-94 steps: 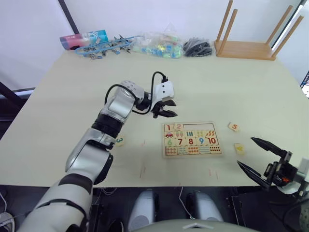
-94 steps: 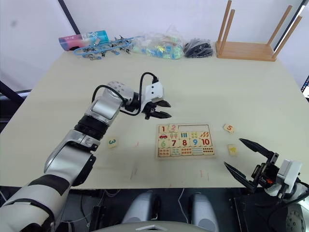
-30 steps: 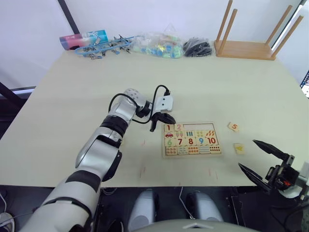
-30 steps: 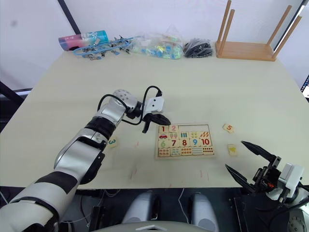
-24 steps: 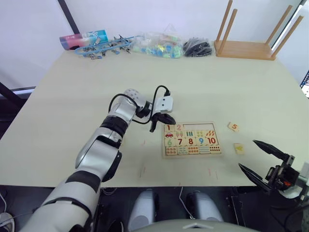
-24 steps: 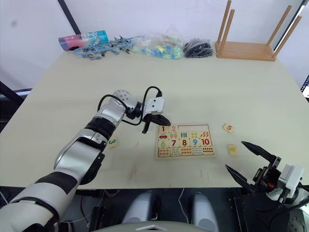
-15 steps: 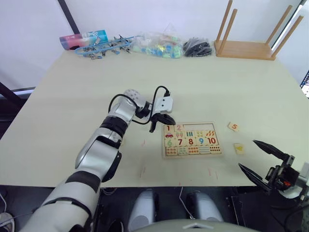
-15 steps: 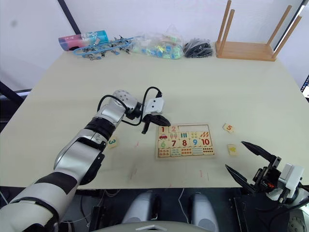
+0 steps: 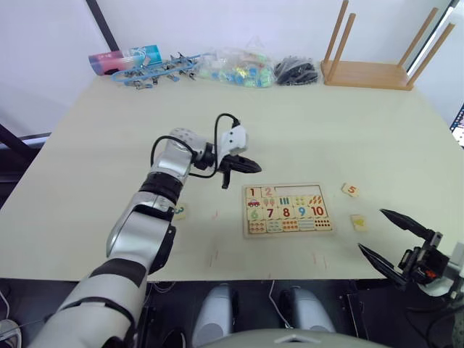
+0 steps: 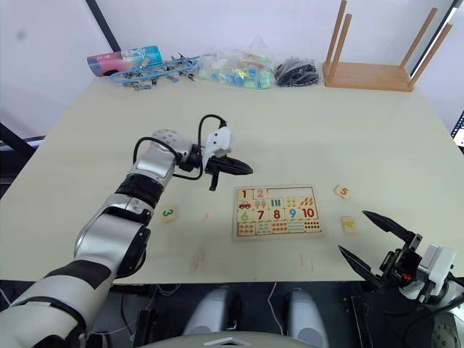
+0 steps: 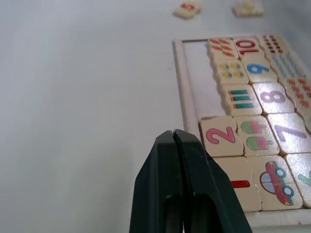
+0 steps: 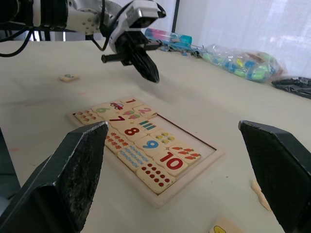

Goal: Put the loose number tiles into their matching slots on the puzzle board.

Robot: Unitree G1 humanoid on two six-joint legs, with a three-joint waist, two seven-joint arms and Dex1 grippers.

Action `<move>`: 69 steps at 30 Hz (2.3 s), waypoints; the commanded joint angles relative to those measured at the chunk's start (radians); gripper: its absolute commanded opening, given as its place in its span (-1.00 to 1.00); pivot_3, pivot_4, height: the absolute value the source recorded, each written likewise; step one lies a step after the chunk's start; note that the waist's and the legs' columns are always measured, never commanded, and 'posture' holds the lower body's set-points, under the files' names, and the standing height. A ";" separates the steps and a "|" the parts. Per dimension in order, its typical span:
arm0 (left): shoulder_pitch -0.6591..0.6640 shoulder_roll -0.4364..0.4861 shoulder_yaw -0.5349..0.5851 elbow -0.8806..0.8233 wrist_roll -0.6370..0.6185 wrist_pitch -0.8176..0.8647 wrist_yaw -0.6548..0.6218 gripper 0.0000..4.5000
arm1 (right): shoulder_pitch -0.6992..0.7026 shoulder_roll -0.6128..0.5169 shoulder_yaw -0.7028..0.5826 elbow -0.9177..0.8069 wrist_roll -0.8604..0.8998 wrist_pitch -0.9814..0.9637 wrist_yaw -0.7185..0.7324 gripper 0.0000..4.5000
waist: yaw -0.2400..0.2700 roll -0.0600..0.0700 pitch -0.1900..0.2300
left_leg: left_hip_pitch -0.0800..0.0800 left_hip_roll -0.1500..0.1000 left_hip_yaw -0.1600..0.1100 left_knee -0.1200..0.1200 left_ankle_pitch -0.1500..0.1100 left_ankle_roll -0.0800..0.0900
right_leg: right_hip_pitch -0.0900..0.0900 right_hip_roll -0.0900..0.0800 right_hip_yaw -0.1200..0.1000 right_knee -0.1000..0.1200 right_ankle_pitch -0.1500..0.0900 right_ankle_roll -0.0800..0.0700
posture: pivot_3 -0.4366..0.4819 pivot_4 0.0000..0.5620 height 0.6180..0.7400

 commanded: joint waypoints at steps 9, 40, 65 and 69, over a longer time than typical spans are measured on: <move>0.336 0.067 0.209 -0.488 -0.231 0.206 0.174 -0.98 | -0.040 -0.037 -0.061 0.102 -0.029 -0.016 -0.041 1.00 | 0.001 0.000 0.000 | 0.000 0.001 0.000 0.000 0.000 0.000 | 0.000 -0.001 0.000 0.001 0.000 0.000 | -0.05 -0.47 0.95; 1.327 0.114 0.635 -1.099 -0.404 0.184 0.556 0.98 | 0.013 -0.067 -0.138 0.196 -0.030 0.078 -0.106 1.00 | 0.003 0.002 -0.001 | 0.002 0.002 0.001 -0.003 0.000 0.000 | 0.001 -0.014 -0.003 -0.003 -0.002 -0.005 | -0.05 -0.47 0.95; 1.336 0.128 0.597 -1.070 -0.405 0.154 0.547 0.98 | 0.064 -0.038 -0.153 0.164 0.006 0.098 -0.048 1.00 | 0.001 0.002 -0.002 | 0.001 0.003 0.001 -0.003 -0.001 0.000 | 0.001 -0.013 -0.003 -0.006 -0.002 -0.005 | -0.05 -0.47 0.95; 1.328 0.140 0.595 -1.056 -0.403 0.149 0.536 0.98 | 0.066 -0.035 -0.149 0.142 0.008 0.109 -0.057 1.00 | 0.001 0.002 -0.002 | 0.001 0.003 0.001 -0.004 -0.001 0.000 | 0.001 -0.014 -0.003 -0.007 -0.002 -0.005 | -0.05 -0.47 0.95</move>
